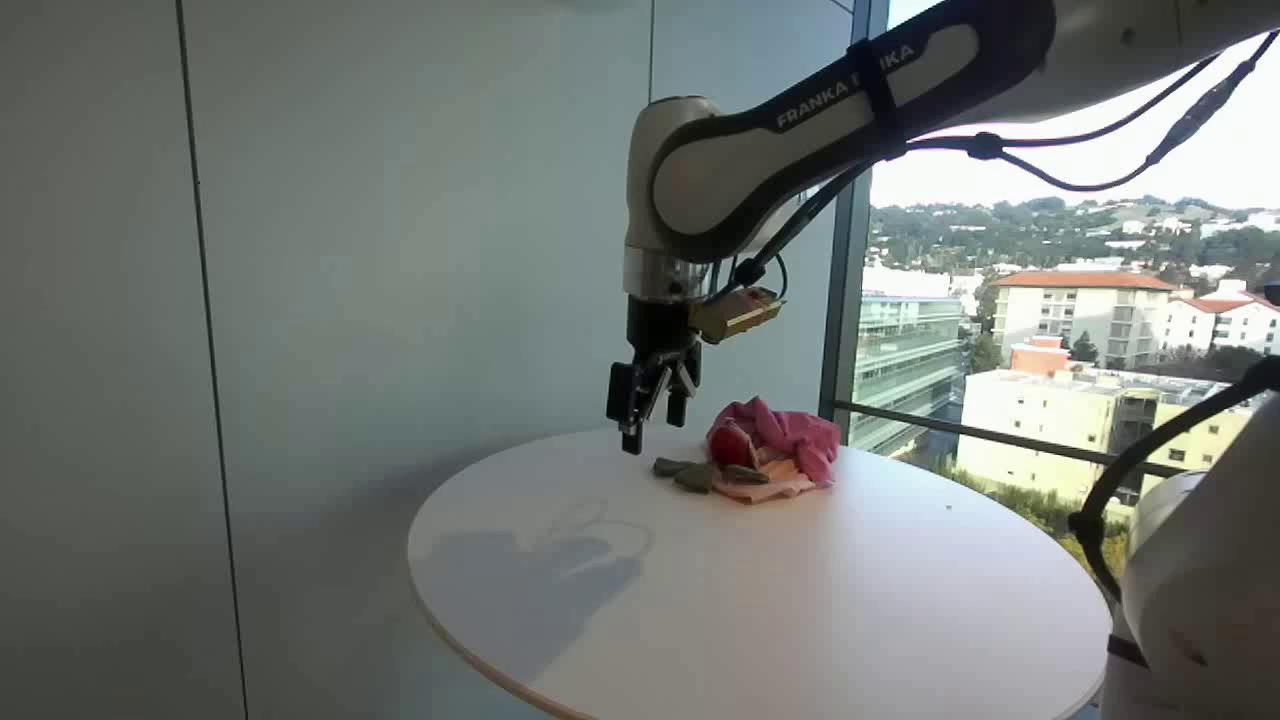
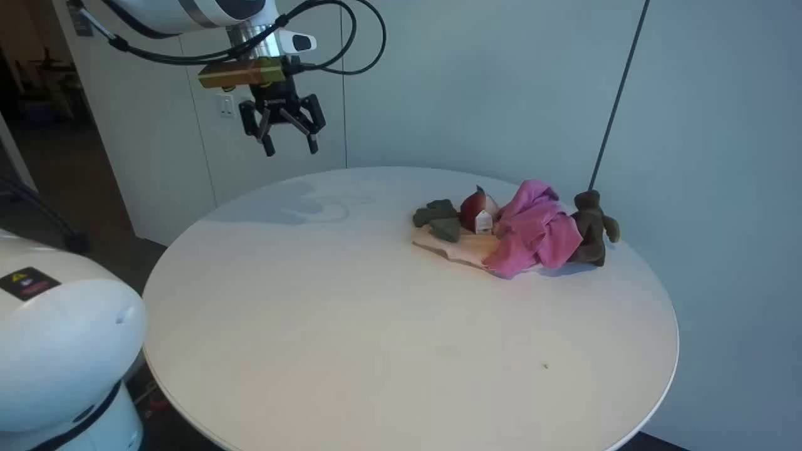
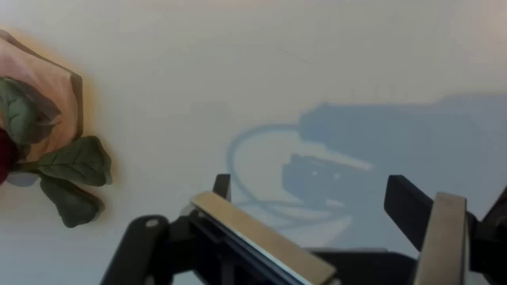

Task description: Move the items on the table to the left

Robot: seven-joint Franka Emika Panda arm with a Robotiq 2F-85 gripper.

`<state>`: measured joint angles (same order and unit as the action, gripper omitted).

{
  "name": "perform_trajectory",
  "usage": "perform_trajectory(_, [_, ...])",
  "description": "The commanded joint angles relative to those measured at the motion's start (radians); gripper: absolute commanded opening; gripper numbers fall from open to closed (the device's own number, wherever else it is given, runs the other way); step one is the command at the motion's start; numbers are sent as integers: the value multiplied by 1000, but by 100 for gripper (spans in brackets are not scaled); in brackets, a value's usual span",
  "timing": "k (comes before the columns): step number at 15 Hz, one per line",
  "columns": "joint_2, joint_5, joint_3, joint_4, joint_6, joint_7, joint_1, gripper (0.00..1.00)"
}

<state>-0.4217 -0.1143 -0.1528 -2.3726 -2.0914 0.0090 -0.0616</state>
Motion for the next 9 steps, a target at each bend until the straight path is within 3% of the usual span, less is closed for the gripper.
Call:
perform_trajectory(1, [1, -6, 12, 8, 3, 5, -14, 100])
perform_trajectory(9, [-3, -6, 11, 16, 3, 5, -13, 100])
